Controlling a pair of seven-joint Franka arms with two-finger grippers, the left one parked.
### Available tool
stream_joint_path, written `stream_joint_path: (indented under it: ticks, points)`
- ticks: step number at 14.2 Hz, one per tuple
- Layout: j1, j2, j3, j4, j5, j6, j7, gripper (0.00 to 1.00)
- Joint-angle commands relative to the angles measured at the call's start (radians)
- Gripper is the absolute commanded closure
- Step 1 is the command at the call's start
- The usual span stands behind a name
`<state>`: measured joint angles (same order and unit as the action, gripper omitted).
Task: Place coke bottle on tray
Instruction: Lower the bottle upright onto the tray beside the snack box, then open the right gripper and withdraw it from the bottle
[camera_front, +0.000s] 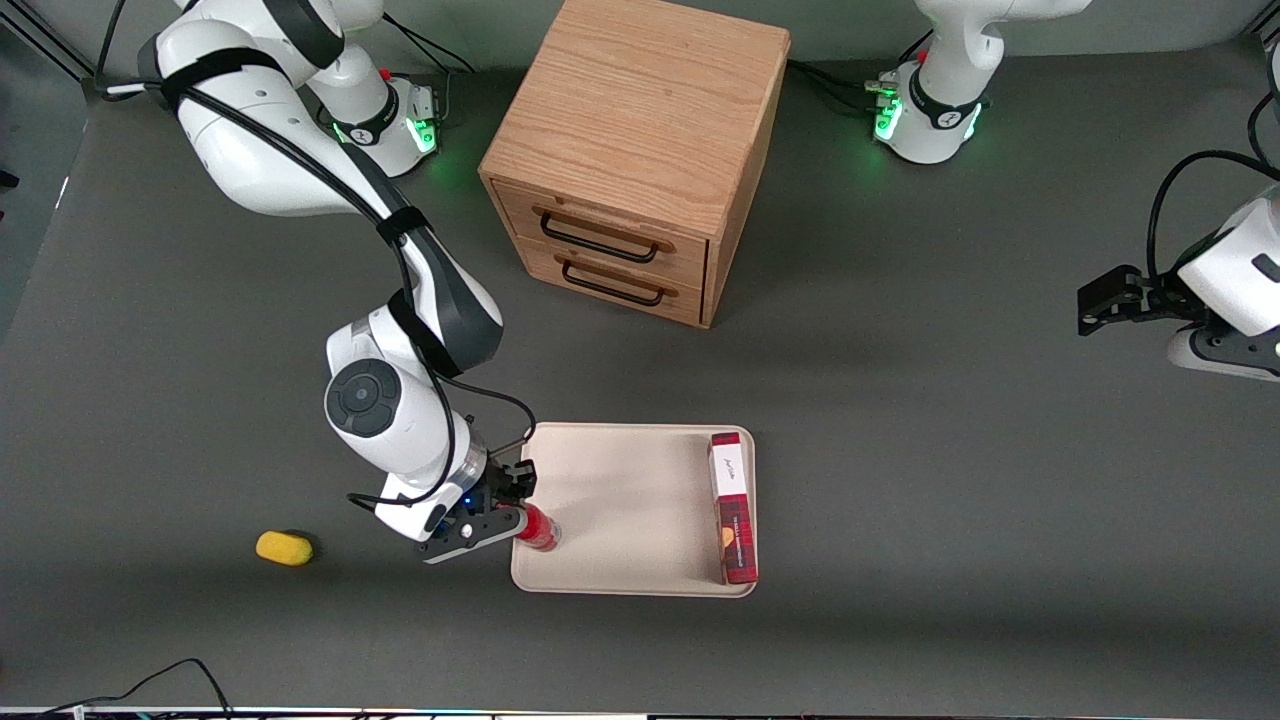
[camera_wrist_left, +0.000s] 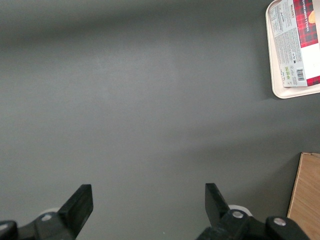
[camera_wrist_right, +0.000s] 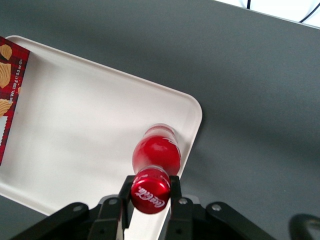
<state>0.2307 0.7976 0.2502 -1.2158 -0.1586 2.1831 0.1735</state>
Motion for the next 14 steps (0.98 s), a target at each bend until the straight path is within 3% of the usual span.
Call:
stream_joint_path:
  ticks: [1,2,3,4,5,9,11,14]
  points:
    - [0.009,0.018,-0.011,0.035,-0.027,0.015,0.034,0.56]
    - [0.004,0.020,-0.011,0.035,-0.026,0.015,0.034,0.31]
    - [0.005,0.020,-0.011,0.035,-0.025,0.015,0.035,0.14]
    - [0.005,0.018,-0.011,0.035,-0.024,0.015,0.035,0.10]
    - [0.004,0.018,-0.011,0.035,-0.021,0.015,0.035,0.00]
    - [-0.019,-0.036,-0.009,0.026,-0.018,-0.020,0.055,0.00]
    - [-0.048,-0.124,-0.002,-0.034,-0.013,-0.133,0.058,0.00]
    - [-0.131,-0.326,0.001,-0.207,0.059,-0.245,0.060,0.00]
